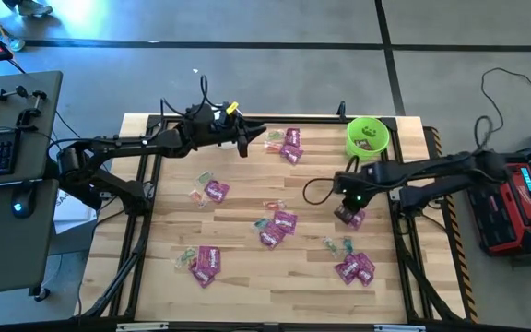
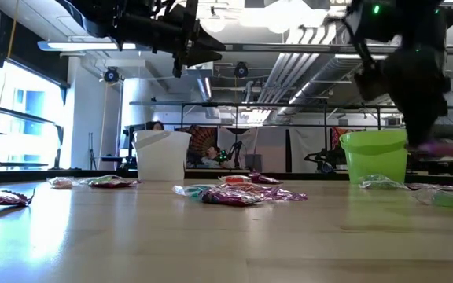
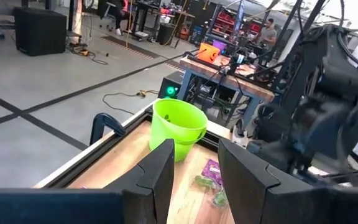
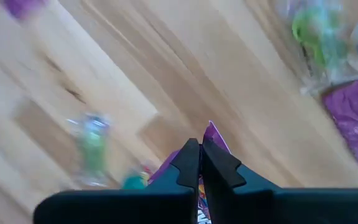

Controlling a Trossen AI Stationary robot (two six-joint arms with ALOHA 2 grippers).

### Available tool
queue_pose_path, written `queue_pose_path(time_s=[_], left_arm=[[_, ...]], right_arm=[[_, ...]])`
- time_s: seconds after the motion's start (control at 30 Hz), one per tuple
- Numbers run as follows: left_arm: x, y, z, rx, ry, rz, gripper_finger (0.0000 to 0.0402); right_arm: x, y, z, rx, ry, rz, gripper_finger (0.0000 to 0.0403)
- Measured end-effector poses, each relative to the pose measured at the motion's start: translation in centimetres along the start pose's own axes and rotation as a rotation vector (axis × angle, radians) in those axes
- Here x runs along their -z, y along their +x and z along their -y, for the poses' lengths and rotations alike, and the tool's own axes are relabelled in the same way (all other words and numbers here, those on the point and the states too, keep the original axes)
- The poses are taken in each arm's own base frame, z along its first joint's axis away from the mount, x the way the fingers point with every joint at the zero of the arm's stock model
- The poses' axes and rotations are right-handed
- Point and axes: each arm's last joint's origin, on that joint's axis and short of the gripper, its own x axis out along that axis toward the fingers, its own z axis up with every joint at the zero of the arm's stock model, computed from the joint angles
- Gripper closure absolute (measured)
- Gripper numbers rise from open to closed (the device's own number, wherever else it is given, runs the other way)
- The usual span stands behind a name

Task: Sort candy by brand, put in halloween buckets
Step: Put the violet candy into the green bucket

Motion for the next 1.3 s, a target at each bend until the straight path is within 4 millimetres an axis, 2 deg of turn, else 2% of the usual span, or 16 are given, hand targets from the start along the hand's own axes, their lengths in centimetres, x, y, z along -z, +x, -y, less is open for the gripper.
queue_pose_path(time_s=[0.2,0.33,0.5,0.63,0.83,1.07,1.17,1.3], left_arm=[[0.0,0.0,0.0,0.0,-0.044,0.0,0.0284],[0.0,0.0,0.0,0.0,-0.044,0.0,0.0284],[0.0,0.0,0.2,0.006,-0.044,-0.002,0.0284],[0.1,0.0,0.5,0.014,-0.04,-0.005,0.0284],[0.2,0.1,0.6,0.019,-0.061,-0.006,0.0284],[0.2,0.1,0.6,0.019,-0.038,-0.006,0.0284],[0.1,0.1,0.6,0.02,-0.059,-0.001,0.0284],[-0.1,0.0,0.7,0.026,-0.08,0.018,0.0284]], right_arm=[[-1.3,-4.8,-0.8,-0.037,0.067,0.258,0.0403],[-2.8,-7.8,-0.2,0.049,0.15,0.394,0.0403],[-5.0,-11.0,2.1,0.173,0.273,0.567,0.0403],[-6.5,-12.8,4.9,0.326,0.379,0.667,0.0403],[-8.5,-12.5,9.3,0.51,0.495,0.62,0.0403],[-11.3,-9.9,13.4,0.582,0.53,0.447,0.0403],[-12.1,-8.6,14.7,0.546,0.542,0.366,0.0403],[-12.6,-7.8,15.4,0.567,0.542,0.322,0.0402]])
